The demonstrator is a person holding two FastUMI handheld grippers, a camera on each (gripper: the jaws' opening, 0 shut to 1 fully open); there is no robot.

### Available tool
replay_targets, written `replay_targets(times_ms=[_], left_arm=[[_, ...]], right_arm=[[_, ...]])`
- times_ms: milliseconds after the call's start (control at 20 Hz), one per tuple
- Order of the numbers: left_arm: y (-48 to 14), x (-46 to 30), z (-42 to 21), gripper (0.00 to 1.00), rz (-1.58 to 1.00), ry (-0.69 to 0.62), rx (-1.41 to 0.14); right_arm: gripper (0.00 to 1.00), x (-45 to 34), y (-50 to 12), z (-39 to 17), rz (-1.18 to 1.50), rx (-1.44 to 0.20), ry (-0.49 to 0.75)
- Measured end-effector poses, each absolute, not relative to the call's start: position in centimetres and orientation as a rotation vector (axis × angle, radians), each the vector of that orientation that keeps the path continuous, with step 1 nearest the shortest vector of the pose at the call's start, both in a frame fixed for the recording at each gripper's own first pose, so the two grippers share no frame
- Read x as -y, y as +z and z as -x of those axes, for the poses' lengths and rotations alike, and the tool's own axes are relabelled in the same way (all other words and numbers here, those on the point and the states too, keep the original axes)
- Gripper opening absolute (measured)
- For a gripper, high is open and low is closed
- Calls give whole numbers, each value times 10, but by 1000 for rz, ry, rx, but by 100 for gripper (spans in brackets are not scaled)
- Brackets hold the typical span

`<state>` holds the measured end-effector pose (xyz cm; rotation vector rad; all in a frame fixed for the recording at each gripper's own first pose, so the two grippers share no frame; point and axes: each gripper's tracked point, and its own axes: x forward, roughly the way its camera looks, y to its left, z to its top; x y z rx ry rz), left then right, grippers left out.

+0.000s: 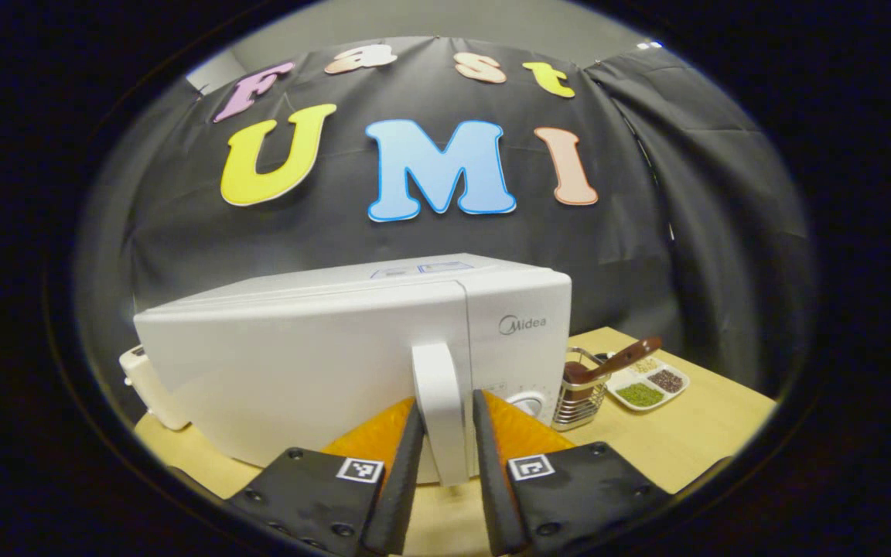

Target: Open the microwave oven with the left hand, put the food in, and close the microwave oven.

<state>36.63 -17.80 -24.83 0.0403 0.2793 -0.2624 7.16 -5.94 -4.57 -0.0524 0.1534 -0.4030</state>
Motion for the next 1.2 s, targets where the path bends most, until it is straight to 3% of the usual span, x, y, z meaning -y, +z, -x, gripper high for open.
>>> replay_targets(times_ms=[50, 150, 300, 500, 650, 700, 850, 1200], left_arm=[[-248, 179, -369, 36, -35, -261, -271], [-250, 180, -367, 35, -44, -259, -278], [-250, 180, -366, 22, -68, -239, -283], [-249, 179, -366, 12, -50, -258, -286], [-249, 179, -366, 10, -41, -264, -305], [-248, 178, -366, 10, -41, -259, -308], [-248, 179, -363, 9, -39, -245, -319], [-246, 158, -300, 9, -28, -256, -315]], right_arm=[[97, 59, -45, -72, 52, -154, -405], [97, 57, -47, -71, 61, -159, -408], [97, 51, -45, -67, 69, -157, -403], [97, 40, -41, -61, 94, -150, -356], [97, 36, -37, -62, 127, -140, -314], [93, 33, -34, -61, 121, -134, -297], [97, 29, -26, -59, 119, -109, -260], [97, 17, -34, -61, 83, -111, -186]])
